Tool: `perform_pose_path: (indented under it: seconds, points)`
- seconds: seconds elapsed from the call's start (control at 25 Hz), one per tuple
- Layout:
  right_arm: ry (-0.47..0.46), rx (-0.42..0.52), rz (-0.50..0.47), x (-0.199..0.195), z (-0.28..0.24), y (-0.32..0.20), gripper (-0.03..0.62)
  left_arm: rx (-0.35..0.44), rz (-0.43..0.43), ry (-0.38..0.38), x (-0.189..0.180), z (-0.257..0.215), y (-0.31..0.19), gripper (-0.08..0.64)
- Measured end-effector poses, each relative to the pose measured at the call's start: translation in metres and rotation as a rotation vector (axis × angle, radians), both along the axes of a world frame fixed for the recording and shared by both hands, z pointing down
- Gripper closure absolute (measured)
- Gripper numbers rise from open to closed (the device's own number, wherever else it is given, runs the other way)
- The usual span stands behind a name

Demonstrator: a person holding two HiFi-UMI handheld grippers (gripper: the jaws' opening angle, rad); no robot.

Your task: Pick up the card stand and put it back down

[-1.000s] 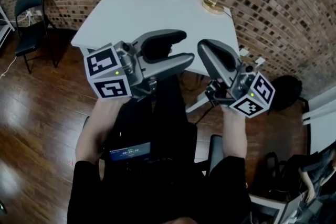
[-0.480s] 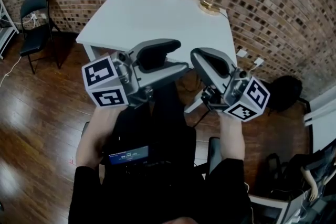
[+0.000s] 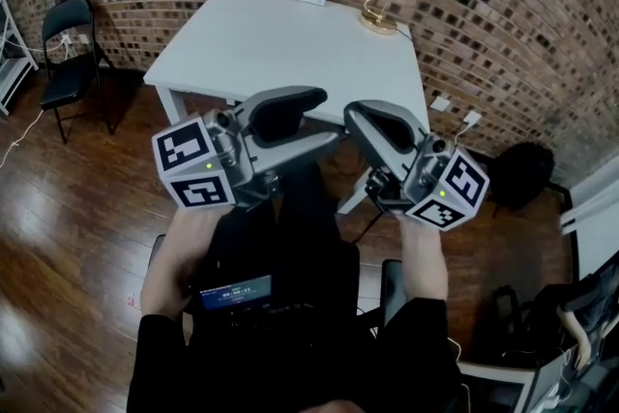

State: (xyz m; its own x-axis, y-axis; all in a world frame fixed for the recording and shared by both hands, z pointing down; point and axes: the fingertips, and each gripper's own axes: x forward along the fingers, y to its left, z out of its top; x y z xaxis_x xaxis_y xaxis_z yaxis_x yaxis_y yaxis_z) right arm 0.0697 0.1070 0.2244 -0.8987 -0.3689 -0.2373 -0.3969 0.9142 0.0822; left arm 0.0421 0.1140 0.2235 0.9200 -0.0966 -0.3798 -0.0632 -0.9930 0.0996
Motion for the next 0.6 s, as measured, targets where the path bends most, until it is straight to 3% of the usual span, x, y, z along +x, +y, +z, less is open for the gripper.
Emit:
perform_pose_path:
  seconds: [0.6]
  points:
    - [0.001, -0.012, -0.004, 0.0078, 0.0057, 0.0035, 0.577, -0.007, 0.01, -0.009, 0.0079, 0.003, 0.0031, 0.336]
